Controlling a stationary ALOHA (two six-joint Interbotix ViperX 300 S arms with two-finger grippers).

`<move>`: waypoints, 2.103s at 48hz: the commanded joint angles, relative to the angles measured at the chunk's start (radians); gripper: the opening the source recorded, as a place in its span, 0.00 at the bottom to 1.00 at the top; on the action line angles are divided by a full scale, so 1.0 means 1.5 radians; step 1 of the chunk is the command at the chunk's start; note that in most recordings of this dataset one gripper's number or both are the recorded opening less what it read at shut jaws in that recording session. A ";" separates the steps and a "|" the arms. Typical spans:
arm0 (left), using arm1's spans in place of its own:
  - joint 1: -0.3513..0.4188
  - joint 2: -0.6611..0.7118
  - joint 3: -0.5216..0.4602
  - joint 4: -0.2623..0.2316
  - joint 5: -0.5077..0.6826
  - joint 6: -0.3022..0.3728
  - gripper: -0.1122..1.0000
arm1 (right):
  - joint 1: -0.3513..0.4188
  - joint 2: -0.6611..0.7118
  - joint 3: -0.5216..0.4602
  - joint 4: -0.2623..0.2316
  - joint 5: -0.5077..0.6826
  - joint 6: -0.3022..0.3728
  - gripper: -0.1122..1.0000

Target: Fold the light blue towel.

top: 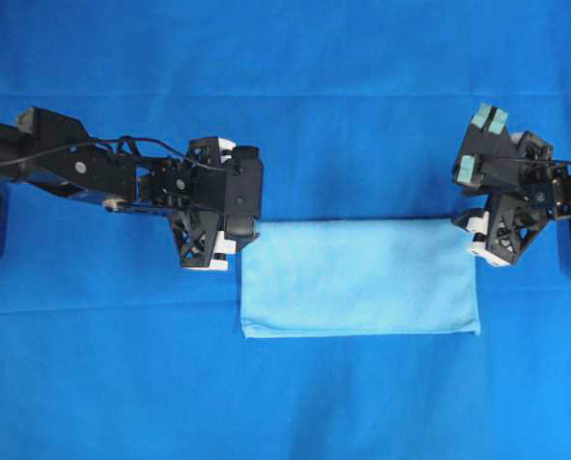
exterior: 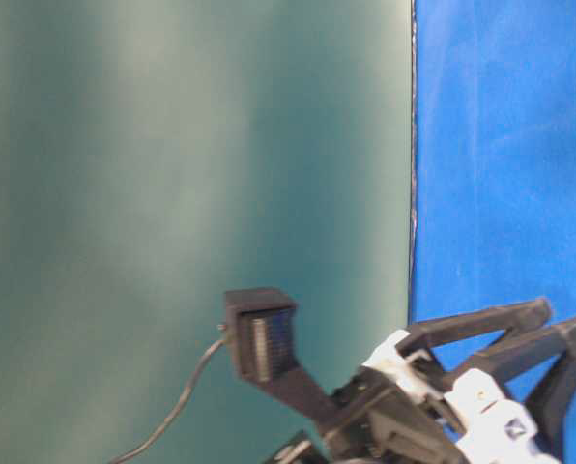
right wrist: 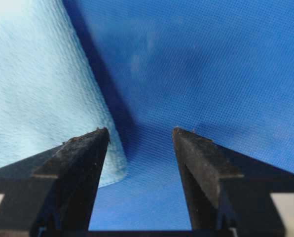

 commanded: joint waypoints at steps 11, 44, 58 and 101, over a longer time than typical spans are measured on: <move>0.016 0.057 -0.003 0.000 -0.046 0.000 0.66 | -0.020 0.040 0.029 -0.001 -0.091 0.000 0.63; 0.002 0.044 -0.025 0.000 0.094 0.004 0.13 | -0.020 0.030 0.030 -0.001 -0.076 -0.005 0.10; 0.003 0.006 -0.044 0.000 0.116 0.042 0.13 | -0.020 -0.004 0.025 0.002 -0.066 0.002 0.10; -0.002 -0.204 -0.140 0.000 0.256 0.032 0.13 | 0.026 -0.278 -0.110 -0.001 0.226 -0.030 0.10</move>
